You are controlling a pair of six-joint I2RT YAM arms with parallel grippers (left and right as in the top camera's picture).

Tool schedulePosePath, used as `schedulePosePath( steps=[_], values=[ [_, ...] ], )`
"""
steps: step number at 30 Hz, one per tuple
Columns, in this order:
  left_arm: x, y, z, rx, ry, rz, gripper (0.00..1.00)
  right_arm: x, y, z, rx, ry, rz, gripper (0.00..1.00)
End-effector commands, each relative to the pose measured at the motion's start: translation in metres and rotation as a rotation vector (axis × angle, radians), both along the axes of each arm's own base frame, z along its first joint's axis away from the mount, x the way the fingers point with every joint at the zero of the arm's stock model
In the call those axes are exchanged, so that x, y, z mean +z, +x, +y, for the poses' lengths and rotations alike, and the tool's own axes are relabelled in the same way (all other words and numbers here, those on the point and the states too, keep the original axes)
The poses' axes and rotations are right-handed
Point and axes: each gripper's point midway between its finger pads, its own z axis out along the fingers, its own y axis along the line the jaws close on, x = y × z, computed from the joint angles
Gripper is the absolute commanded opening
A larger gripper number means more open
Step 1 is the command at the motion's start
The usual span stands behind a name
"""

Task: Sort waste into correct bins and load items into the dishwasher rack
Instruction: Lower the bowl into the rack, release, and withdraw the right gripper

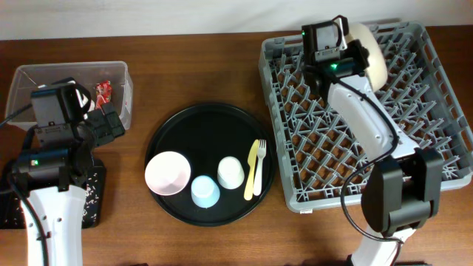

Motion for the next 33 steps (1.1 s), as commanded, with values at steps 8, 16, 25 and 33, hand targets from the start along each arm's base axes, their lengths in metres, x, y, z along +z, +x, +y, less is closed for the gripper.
schedulePosePath(
  steps=[8,16,25,33],
  values=[
    [0.007,-0.001,0.003,0.008,0.012,-0.015,0.99,-0.044,-0.001,0.121,0.323,0.259,0.086,0.88],
    [0.007,-0.001,0.003,0.008,0.012,-0.015,0.99,0.093,-0.087,0.087,0.285,0.793,-0.117,0.59],
    [0.007,-0.001,0.003,0.008,0.012,-0.015,0.99,0.038,-0.249,0.127,0.173,1.191,0.547,0.04],
    [0.007,-0.001,0.003,0.008,0.012,-0.015,0.99,-0.063,-0.309,0.159,0.096,1.240,0.895,0.04]
  ],
)
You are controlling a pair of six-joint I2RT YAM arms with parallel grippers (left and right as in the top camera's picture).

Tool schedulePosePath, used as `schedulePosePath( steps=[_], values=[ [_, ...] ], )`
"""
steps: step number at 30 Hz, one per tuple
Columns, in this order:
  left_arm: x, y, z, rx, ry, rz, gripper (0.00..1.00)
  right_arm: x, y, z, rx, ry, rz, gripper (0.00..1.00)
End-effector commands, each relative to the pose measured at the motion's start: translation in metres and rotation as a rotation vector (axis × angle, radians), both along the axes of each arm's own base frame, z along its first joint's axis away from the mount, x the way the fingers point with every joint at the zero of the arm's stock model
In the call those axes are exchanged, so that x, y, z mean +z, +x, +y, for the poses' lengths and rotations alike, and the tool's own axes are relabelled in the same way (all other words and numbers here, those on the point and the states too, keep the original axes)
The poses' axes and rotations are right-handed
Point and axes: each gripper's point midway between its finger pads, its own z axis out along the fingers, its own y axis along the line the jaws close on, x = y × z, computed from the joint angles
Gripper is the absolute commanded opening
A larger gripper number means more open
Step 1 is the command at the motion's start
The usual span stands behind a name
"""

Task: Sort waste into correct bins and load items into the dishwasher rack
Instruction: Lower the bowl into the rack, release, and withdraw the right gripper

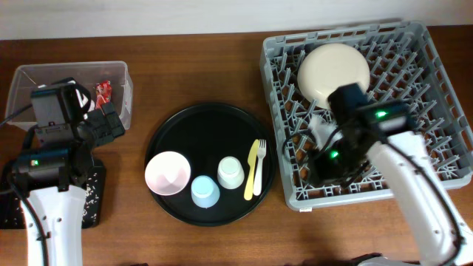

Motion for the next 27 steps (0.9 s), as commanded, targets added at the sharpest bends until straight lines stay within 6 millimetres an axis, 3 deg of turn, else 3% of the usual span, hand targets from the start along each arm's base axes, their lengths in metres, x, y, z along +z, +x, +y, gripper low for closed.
schedulePosePath(
  steps=[1,2,4,6,11,15,20,21,24,27],
  values=[
    [0.007,0.000,0.003,0.008,0.013,-0.018,0.99,-0.026,-0.004,0.018,0.033,0.034,0.006,0.04],
    [0.007,0.000,0.003,0.008,0.013,-0.018,0.99,-0.027,0.007,0.024,0.003,0.038,-0.032,0.04],
    [0.007,0.000,0.003,0.008,0.013,-0.018,0.99,-0.027,0.028,0.032,-0.016,0.051,-0.120,0.15],
    [0.007,0.000,0.003,0.008,0.013,-0.018,0.99,-0.032,0.053,0.021,-0.064,-0.073,-0.235,0.29],
    [0.007,0.000,0.003,0.008,0.013,-0.018,0.99,-0.038,0.076,0.026,-0.055,-0.209,-0.387,0.48],
    [0.007,0.000,0.003,0.008,0.013,-0.018,0.99,-0.057,0.086,0.029,-0.051,-0.288,-0.397,0.47],
    [0.007,0.000,0.003,0.008,0.013,-0.018,0.99,-0.096,0.092,0.028,-0.032,-0.358,-0.321,0.43],
    [0.007,0.000,0.003,0.008,0.013,-0.018,0.99,-0.097,0.094,0.028,-0.034,-0.357,-0.323,0.40],
    [0.007,0.000,0.003,0.008,0.013,-0.018,0.99,-0.095,0.102,0.028,-0.063,-0.352,-0.346,0.17],
    [0.007,0.000,0.003,0.008,0.013,-0.018,0.99,-0.094,0.111,0.015,-0.154,-0.368,-0.351,0.15]
  ],
)
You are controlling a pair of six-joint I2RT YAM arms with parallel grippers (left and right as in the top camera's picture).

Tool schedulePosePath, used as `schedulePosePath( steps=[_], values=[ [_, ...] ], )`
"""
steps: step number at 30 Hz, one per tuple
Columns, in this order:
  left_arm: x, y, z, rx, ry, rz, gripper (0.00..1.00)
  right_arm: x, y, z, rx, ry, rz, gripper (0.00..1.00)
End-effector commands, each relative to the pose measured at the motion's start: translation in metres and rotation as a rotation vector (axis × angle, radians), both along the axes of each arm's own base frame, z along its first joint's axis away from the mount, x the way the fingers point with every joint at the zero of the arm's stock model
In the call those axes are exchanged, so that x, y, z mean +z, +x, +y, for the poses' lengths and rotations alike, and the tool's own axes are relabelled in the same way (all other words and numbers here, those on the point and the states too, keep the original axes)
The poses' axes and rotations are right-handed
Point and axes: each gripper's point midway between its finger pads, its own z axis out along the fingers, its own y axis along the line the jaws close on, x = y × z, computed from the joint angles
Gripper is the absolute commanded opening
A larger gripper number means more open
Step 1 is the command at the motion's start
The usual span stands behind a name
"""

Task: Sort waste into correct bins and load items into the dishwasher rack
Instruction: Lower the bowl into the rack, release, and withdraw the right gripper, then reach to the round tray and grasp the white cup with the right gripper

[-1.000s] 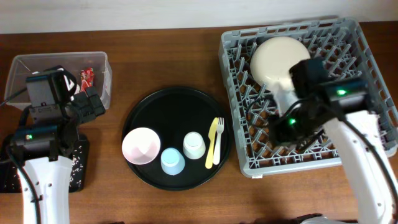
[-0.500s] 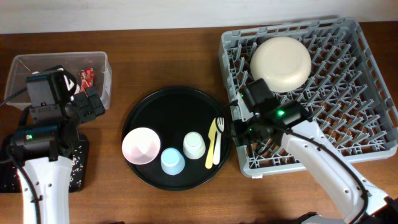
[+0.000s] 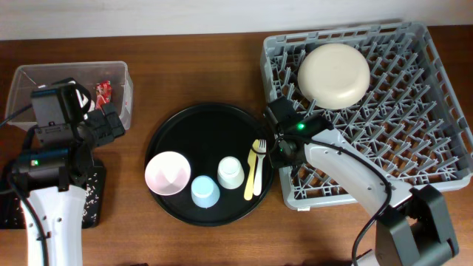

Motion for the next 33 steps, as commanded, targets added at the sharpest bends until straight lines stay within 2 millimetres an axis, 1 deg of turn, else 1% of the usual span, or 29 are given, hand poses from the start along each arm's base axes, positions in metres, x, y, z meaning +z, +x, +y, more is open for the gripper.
schedulePosePath(
  steps=[1,3,5,6,7,8,9,11,13,14,16,17,18,19,20,21,23,25,27,28,29,31,33],
  values=[
    [0.007,0.000,0.003,0.008,0.013,-0.017,0.99,0.001,0.011,-0.012,-0.072,-0.001,-0.027,0.15],
    [0.007,0.000,0.003,0.008,0.013,-0.017,0.99,0.002,0.018,-0.018,-0.094,0.006,-0.041,0.15],
    [0.007,0.000,0.003,0.008,0.013,-0.017,0.99,0.003,0.023,-0.018,-0.102,0.018,-0.056,0.17],
    [0.007,0.000,0.003,0.008,0.013,-0.017,0.99,0.003,0.024,-0.018,-0.103,0.022,-0.063,0.20],
    [0.007,0.000,0.003,0.008,0.013,-0.017,0.99,0.004,0.026,-0.017,-0.102,0.026,-0.071,0.25],
    [0.007,0.000,0.003,0.008,0.013,-0.017,0.99,0.004,0.027,-0.016,-0.102,0.028,-0.076,0.46],
    [0.007,0.000,0.003,0.008,0.013,-0.017,0.99,0.004,0.027,-0.016,-0.102,0.027,-0.075,0.71],
    [0.007,0.000,0.003,0.008,0.013,-0.017,0.99,0.009,0.032,-0.014,-0.090,0.031,-0.091,0.73],
    [0.007,0.000,0.003,0.008,0.013,-0.017,0.99,0.040,0.050,-0.013,-0.087,0.024,-0.167,0.76],
    [0.007,0.000,0.003,0.008,0.013,-0.017,0.99,0.055,0.056,-0.012,-0.082,0.025,-0.190,0.77],
    [0.007,0.000,0.003,0.008,0.013,-0.017,0.99,0.115,0.068,-0.007,-0.081,0.051,-0.254,0.79],
    [0.007,0.000,0.003,0.008,0.013,-0.017,0.99,0.139,0.068,-0.001,-0.069,0.079,-0.269,0.79],
    [0.007,0.000,0.003,0.008,0.013,-0.017,0.99,0.156,0.063,0.008,-0.048,0.117,-0.268,0.79],
    [0.007,0.000,0.003,0.008,0.013,-0.017,0.99,0.168,0.056,0.019,-0.017,0.159,-0.255,0.79],
    [0.007,0.000,0.003,0.008,0.013,-0.017,0.99,0.173,0.047,0.033,0.020,0.197,-0.234,0.79],
    [0.007,0.000,0.003,0.008,0.013,-0.017,0.99,0.170,0.035,0.051,0.071,0.218,-0.203,0.79],
    [0.007,0.000,0.003,0.008,0.013,-0.017,0.99,0.161,0.021,0.070,0.130,0.207,-0.166,0.79],
    [0.007,0.000,0.003,0.008,0.013,-0.017,0.99,0.143,0.007,0.099,0.208,0.186,-0.119,0.79],
    [0.007,0.000,0.003,0.008,0.013,-0.017,0.99,0.122,0.000,0.116,0.249,0.153,-0.073,0.79],
    [0.007,0.000,0.003,0.008,0.013,-0.017,0.99,0.106,-0.004,0.125,0.272,0.130,-0.036,0.79],
    [0.007,0.000,0.003,0.008,0.013,-0.017,0.99,0.093,-0.007,0.131,0.285,0.110,-0.006,0.79],
    [0.007,0.000,0.003,0.008,0.013,-0.017,0.99,0.066,-0.014,0.139,0.294,0.068,0.058,0.84],
    [0.007,0.000,0.003,0.008,0.013,-0.017,0.99,0.053,-0.017,0.142,0.296,0.046,0.092,0.87]
  ],
)
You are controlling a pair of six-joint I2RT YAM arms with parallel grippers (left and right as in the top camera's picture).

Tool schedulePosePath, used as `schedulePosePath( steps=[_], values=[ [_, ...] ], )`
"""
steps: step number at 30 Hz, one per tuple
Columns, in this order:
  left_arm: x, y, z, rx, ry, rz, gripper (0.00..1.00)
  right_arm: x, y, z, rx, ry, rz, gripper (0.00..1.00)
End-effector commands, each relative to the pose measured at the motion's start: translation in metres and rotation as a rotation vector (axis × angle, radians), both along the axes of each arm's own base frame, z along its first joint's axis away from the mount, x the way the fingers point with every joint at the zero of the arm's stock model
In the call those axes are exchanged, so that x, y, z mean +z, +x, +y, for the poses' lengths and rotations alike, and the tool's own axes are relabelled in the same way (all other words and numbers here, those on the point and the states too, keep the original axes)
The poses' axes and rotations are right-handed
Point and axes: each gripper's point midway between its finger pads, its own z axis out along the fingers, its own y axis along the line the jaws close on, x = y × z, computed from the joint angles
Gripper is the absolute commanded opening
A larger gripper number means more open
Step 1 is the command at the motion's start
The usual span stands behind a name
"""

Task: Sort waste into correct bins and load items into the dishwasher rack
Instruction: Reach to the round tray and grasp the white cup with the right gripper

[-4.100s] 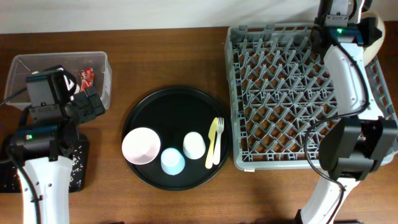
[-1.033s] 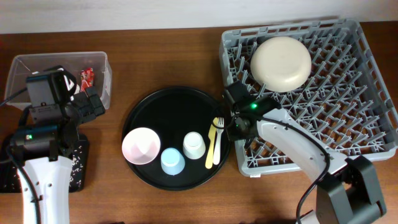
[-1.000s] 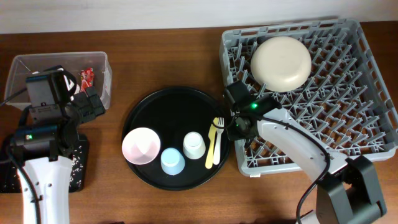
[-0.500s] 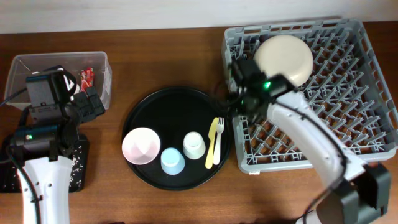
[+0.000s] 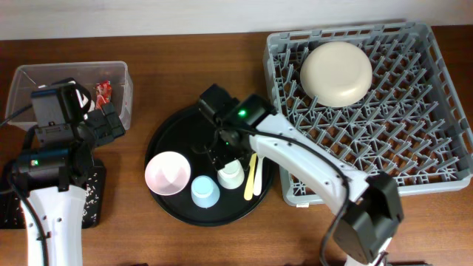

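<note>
A round black tray (image 5: 185, 125) holds a white bowl (image 5: 168, 173), a blue cup (image 5: 205, 192), a pale green cup (image 5: 231, 176) and a yellow fork and spoon (image 5: 256, 171). My right gripper (image 5: 225, 157) hangs over the tray at the far rim of the pale green cup. Its dark fingers look spread and nothing is in them. A cream bowl (image 5: 336, 72) lies upside down in the grey dishwasher rack (image 5: 414, 148). My left gripper (image 5: 111, 125) sits by the clear bin (image 5: 44, 74). Its fingers are too dark to read.
A red wrapper (image 5: 103, 91) lies in the clear bin at the back left. A black bin (image 5: 94, 193) with specks in it stands under the left arm. The right arm stretches from the front right across the rack's near left corner.
My right gripper has moved left from the rack's left edge beside the cutlery to above the pale green cup on the tray. The left arm and the tray's items have not moved.
My right gripper was at the back of the rack with the cream bowl. Then the bowl lay upside down in the rack and the gripper was over the rack's front. It then stood at the tray's right edge, and is now over the pale green cup.
</note>
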Motion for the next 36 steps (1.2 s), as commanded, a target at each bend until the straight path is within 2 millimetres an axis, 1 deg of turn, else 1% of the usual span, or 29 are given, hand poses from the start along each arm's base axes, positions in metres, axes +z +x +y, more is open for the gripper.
schedulePosePath(
  steps=[1,3,8,12,15,16,19,23,26,28,29,30,34,36],
  values=[
    [0.007,0.000,0.003,0.008,0.013,-0.017,0.99,-0.015,-0.005,0.006,0.012,-0.032,0.029,0.88],
    [0.007,0.000,0.003,0.008,0.013,-0.017,0.99,-0.023,-0.005,0.005,0.012,-0.046,0.043,0.88],
    [0.007,0.000,0.003,0.008,0.013,-0.017,0.99,-0.029,-0.009,0.004,-0.009,-0.049,0.060,0.88],
    [0.007,0.000,0.003,0.008,0.013,-0.017,0.99,-0.053,-0.016,0.001,-0.018,-0.063,0.082,0.88],
    [0.007,0.000,0.003,0.008,0.013,-0.017,0.99,-0.067,-0.020,0.004,-0.007,-0.054,0.084,0.88],
    [0.007,0.000,0.003,0.008,0.013,-0.017,0.99,-0.074,-0.020,0.008,0.000,-0.042,0.071,0.88],
    [0.007,0.000,0.003,0.008,0.013,-0.017,0.99,-0.083,-0.020,0.009,0.003,-0.035,0.063,0.88],
    [0.007,0.000,0.003,0.008,0.013,-0.017,0.99,-0.091,-0.021,0.008,0.004,-0.034,0.062,0.87],
    [0.007,0.000,0.003,0.008,0.013,-0.017,1.00,-0.092,-0.020,0.008,0.003,-0.034,0.057,0.76],
    [0.007,0.000,0.003,0.008,0.013,-0.017,1.00,-0.092,-0.020,0.008,0.003,-0.034,0.057,0.71],
    [0.007,0.000,0.003,0.008,0.013,-0.017,0.99,-0.092,-0.020,0.008,0.003,-0.034,0.057,0.66],
    [0.007,0.000,0.003,0.008,0.013,-0.017,0.99,-0.092,-0.020,0.008,0.003,-0.034,0.057,0.53],
    [0.007,0.000,0.003,0.008,0.013,-0.017,0.99,-0.092,-0.020,0.008,0.003,-0.034,0.058,0.49],
    [0.007,0.000,0.003,0.008,0.013,-0.017,1.00,-0.089,-0.019,0.010,0.003,-0.029,0.053,0.49]
  ],
)
